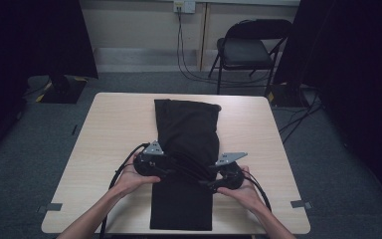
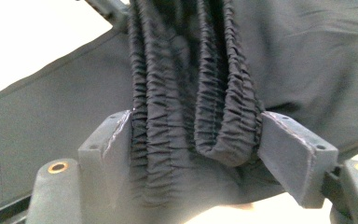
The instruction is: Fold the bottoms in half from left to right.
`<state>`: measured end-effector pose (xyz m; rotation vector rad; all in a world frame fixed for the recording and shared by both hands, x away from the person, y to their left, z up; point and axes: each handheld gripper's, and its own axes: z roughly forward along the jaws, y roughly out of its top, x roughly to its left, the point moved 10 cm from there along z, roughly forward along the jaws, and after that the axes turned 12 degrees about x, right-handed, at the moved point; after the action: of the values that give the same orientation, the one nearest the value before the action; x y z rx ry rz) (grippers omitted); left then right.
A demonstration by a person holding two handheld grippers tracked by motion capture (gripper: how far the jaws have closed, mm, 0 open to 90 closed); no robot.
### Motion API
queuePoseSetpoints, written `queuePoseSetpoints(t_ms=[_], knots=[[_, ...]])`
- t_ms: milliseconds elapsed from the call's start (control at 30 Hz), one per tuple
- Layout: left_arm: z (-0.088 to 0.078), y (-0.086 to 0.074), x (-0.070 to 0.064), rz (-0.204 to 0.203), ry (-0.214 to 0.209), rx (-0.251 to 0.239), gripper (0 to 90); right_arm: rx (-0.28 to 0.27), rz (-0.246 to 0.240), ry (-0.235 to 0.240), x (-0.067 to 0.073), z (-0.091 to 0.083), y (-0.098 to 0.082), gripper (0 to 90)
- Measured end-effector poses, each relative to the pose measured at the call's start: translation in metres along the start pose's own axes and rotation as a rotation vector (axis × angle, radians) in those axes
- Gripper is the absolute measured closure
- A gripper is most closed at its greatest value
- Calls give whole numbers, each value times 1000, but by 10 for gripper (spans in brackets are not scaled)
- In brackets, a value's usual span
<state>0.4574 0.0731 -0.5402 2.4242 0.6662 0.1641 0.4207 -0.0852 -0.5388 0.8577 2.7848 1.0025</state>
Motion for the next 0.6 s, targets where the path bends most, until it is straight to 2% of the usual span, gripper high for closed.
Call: queuePoseSetpoints(t_ms=[67, 100, 133, 200, 267, 333, 433, 500, 533, 600], knots=[[4, -1, 0, 14, 20, 19, 337, 7, -16, -15, 3, 3, 1, 240], [6, -1, 1, 2, 24, 20, 379, 7, -19, -20, 3, 5, 2, 240], [6, 0, 1, -10, 25, 12, 432, 10, -21, -33, 3, 6, 2, 234], [5, 1, 1, -3, 31, 8, 543, 7, -25, -37, 3, 9, 5, 232], [4, 4, 0, -11, 14, -9, 601, 6, -27, -56, 2, 10, 8, 264], [1, 8, 3, -23, 21, -22, 640, 7, -20, -74, -2, 13, 11, 311], [-2, 14, 4, -43, 14, -53, 669, 19, -6, -75, -7, 17, 13, 380], [-5, 16, 6, -63, 9, -69, 673, 13, -19, -76, -10, 12, 19, 422], [-7, 17, 8, -76, 14, -77, 674, -1, -11, -64, -12, 8, 23, 420], [-10, 18, 10, -103, 0, -93, 676, -31, -1, -58, -13, 3, 27, 389]])
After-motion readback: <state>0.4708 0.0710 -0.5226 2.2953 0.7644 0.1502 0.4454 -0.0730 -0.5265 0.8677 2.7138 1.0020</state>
